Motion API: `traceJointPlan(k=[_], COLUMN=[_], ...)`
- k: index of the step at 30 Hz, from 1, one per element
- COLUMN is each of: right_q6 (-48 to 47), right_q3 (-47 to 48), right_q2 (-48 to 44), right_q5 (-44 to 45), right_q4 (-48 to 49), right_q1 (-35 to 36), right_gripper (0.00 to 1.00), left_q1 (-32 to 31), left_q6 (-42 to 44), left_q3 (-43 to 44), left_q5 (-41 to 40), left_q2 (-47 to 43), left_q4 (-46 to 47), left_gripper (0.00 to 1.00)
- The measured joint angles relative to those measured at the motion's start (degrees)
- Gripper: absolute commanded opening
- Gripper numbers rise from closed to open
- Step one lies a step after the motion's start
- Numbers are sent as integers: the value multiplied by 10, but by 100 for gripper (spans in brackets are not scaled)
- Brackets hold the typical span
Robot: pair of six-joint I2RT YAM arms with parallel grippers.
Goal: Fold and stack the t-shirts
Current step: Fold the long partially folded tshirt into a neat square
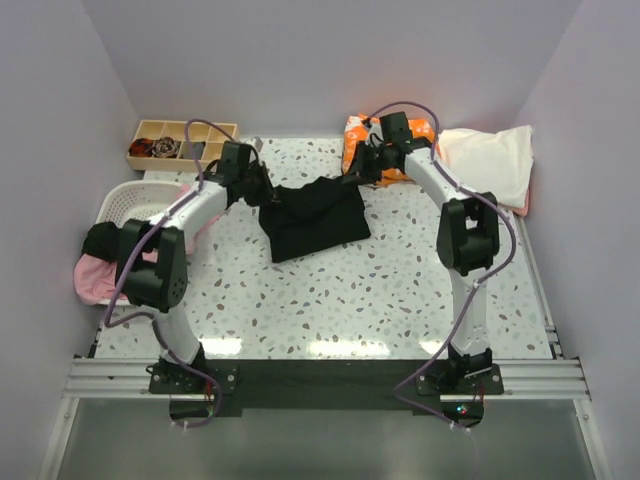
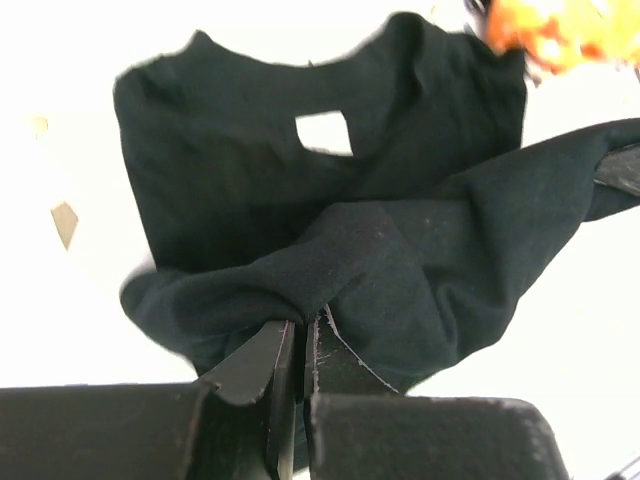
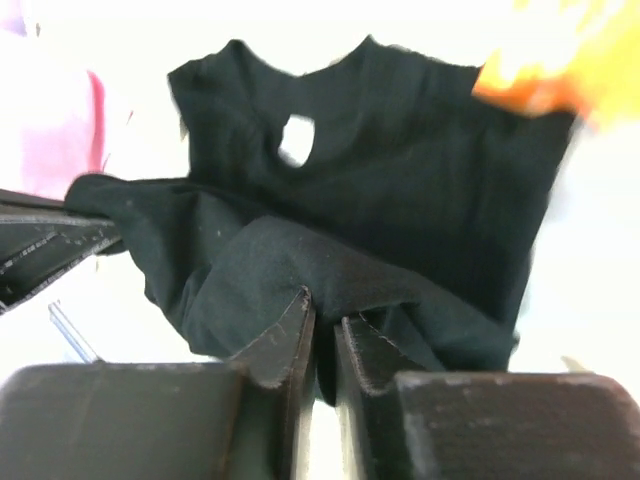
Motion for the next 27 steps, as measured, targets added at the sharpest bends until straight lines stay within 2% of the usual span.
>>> traceJointPlan(k=[1,2,3,4,8,11,14,19,23,27], right_q6=[1,3,5,7,17,3,-28,-55,-57,-57], right_q3=[30,55,73,80,53,16,-29,-40,-72,-114], right_q2=[28,56,83,100,141,121,61,-33,-86,-89], right_q5=[-5,-7,-10,-14,-17,-6,28,35,10,-9], right_q4=[-1,1,8,17,74,105,109,108,115,114], right_q1=[-4,-8,-12,-17,-41,-55,-61,-63,-55,-29], right_gripper=[41,46,51,55,60,66,68,68,66,61], left_q1=[7,15,21,27,47,58,62,62,60,40], left_q6=[0,0,-1,-2,-6,-6,3,16,17,22], left_q3=[8,14,21,28,39,37,37,37,37,37], left_q5=[9,17,26,35,56,50,29,10,58,128], left_q2=[18,38,57,78,140,143,118,44,-3,-6], left_q4=[11,22,32,43,80,95,101,102,115,116], left_gripper=[16,30,38,42,58,59,59,59,58,57])
